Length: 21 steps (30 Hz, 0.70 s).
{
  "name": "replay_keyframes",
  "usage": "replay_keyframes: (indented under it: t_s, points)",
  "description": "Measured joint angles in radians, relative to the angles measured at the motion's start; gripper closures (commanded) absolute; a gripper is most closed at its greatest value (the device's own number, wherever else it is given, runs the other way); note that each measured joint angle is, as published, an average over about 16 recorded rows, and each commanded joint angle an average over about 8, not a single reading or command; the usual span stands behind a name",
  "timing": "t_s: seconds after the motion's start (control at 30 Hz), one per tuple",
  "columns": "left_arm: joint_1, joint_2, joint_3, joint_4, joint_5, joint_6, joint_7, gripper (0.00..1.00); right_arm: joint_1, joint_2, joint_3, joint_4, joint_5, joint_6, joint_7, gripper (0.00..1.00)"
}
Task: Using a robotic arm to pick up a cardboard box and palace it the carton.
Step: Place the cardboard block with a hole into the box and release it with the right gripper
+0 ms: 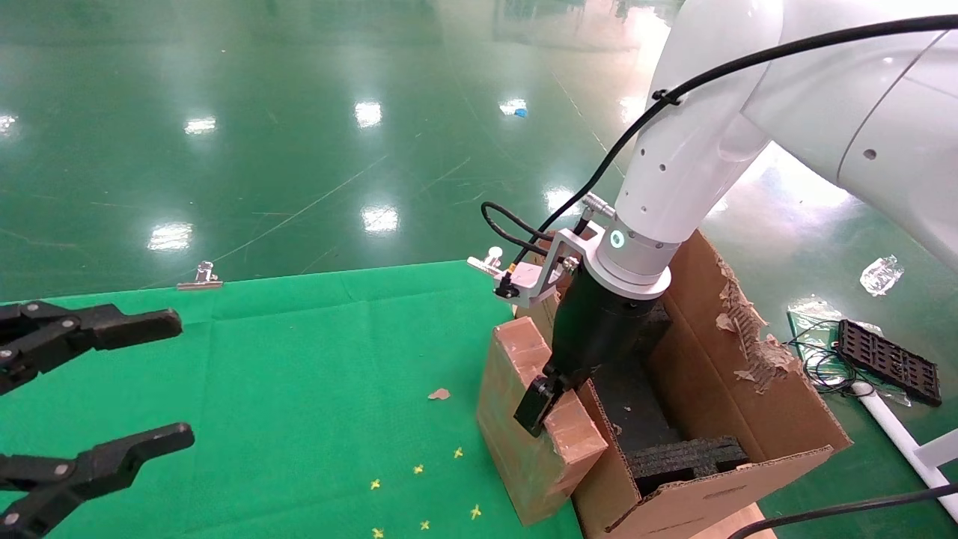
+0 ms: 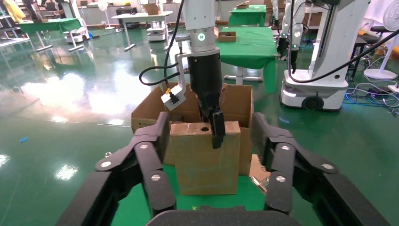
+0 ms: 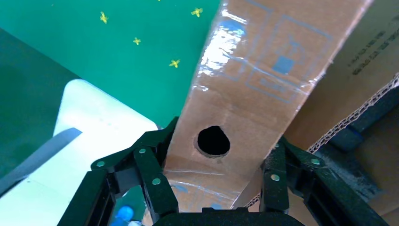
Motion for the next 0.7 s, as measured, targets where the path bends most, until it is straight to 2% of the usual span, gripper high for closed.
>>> replay_keyframes:
  t_s: [0.2, 0.37, 0.7]
  points:
    - [0.000, 0.000, 0.000, 0.000, 0.000, 0.000, 0.000, 1.00, 0.040, 0.043, 0.032, 0.010, 0.019, 0.035, -0.067, 1.00]
    - [0.000, 0.000, 0.001, 0.000, 0.000, 0.000, 0.000, 1.00, 0.111, 0.105, 0.078, -0.003, 0.035, 0.077, -0.149, 1.00]
    - [0.000, -0.001, 0.001, 0.000, -0.001, -0.001, 0.001, 1.00, 0.289, 0.231, 0.131, -0.139, -0.006, 0.146, -0.296, 1.00]
